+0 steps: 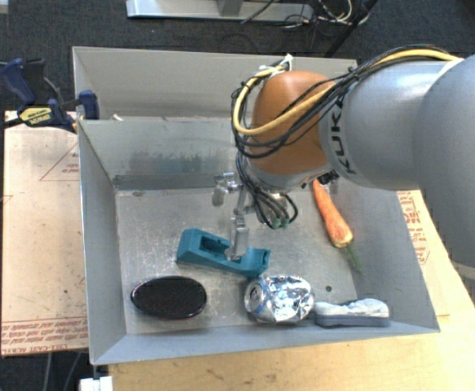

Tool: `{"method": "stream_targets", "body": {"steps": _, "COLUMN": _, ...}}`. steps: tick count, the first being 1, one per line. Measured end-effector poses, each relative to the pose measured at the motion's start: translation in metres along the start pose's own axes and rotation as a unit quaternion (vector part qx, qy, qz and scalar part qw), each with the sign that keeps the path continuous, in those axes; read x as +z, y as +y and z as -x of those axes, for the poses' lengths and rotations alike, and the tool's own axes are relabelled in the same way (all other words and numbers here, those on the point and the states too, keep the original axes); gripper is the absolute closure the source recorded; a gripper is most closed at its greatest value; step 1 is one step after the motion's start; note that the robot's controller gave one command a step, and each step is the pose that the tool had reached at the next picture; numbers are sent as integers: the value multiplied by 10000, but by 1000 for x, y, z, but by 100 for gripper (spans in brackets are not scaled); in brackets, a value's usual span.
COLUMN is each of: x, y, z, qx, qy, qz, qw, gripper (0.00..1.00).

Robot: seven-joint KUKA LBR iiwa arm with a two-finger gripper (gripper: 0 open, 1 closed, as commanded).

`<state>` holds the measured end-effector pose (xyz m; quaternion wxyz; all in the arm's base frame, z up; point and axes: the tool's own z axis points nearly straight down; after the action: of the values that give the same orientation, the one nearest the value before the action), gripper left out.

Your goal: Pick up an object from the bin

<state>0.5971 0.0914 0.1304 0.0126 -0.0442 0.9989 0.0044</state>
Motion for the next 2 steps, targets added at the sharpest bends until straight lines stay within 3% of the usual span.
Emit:
{"method": "stream_targets", "body": {"steps": 1, "x": 50, "y": 10, "z": -6, "qx": -438, "qy": 5, "qz": -22, "qw": 9990, "gripper": 100}}
{"method": "stream_targets", "body": {"steps": 2, "x": 50, "y": 10, "z": -6, "qx": -435, "qy": 5, "qz": -22, "qw": 9991, "gripper": 100}}
